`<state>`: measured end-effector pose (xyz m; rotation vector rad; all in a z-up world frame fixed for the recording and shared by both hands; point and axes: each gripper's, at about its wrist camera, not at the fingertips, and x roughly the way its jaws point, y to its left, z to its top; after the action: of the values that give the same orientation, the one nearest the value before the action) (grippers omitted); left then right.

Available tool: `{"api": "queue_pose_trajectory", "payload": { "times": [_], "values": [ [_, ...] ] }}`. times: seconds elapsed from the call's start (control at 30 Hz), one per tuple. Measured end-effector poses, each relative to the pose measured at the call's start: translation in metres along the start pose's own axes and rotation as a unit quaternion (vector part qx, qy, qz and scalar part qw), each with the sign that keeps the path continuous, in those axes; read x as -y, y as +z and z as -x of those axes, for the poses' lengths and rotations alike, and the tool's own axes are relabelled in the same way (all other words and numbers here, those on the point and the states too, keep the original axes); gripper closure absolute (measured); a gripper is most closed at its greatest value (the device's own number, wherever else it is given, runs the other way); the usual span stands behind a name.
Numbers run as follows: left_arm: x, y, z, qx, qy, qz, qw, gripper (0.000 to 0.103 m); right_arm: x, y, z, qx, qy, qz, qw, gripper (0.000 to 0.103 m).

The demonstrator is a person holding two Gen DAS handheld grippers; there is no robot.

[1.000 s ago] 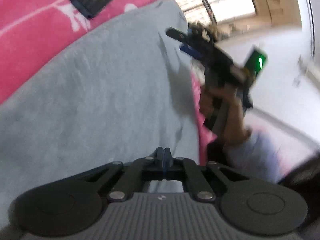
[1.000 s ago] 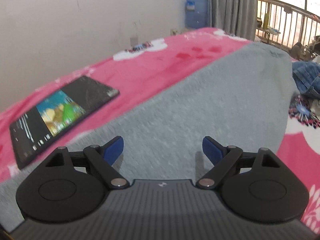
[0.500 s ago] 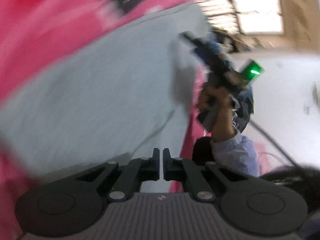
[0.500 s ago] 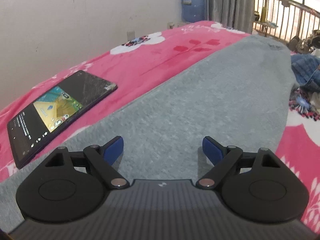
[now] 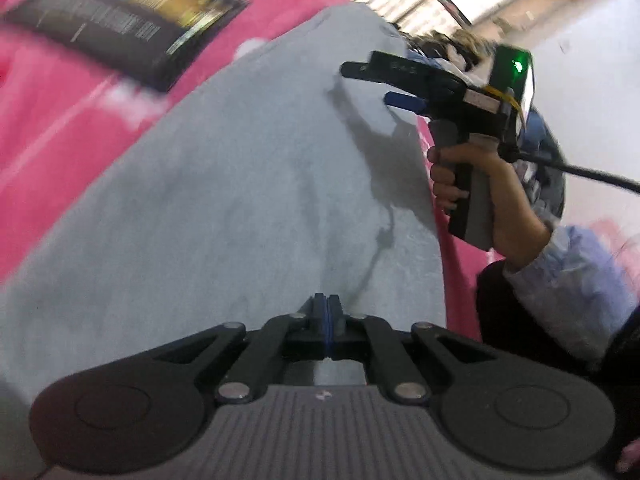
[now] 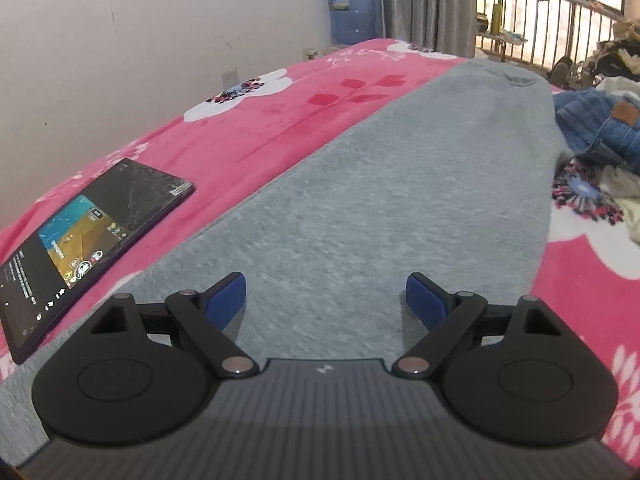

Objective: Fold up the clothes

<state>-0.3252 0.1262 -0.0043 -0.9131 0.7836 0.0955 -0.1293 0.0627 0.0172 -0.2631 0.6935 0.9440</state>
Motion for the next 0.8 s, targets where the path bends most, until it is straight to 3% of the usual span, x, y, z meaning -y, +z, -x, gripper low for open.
{"api": "queue_pose_trajectory", "payload": {
  "times": [0.1,0.23,0.37,0.5,0.6,0.7,0.8],
  "values": [
    [-0.01,-0.003,-0.001,-0.006,-0.027,0.06,0.9978,0.101,-0.007,0.0,-0.006,-0.003,-0.005,0.016,1.0,0.015],
    [-0.001,0.001,-0.01,-0.011,-0.022,0.06,0.9979,0.101,-0.011,0.008,-0.002,0.023,-0.047,0.046,0.998,0.015],
    [0.011,0.006,-0.013,-0.02,0.0,0.035,0.9992,0.1,0.008,0.02,0.001,0.046,-0.071,-0.002,0.996,0.015],
    [0.02,0.006,-0.012,-0.015,0.023,0.044,0.9987,0.1,0.053,0.023,0.004,0.047,-0.106,-0.086,0.989,0.015],
    [0.029,0.006,-0.01,-0.006,0.048,0.06,0.997,0.1,0.095,0.031,0.028,0.087,-0.146,-0.143,0.975,0.015],
    [0.036,0.009,0.0,0.004,0.085,0.062,0.9944,0.1,0.143,0.043,0.062,0.138,-0.192,-0.209,0.949,0.015],
    [0.038,0.017,0.012,0.009,0.116,0.063,0.9913,0.098,0.181,0.085,0.107,0.177,-0.174,-0.278,0.928,0.016]
  ]
}}
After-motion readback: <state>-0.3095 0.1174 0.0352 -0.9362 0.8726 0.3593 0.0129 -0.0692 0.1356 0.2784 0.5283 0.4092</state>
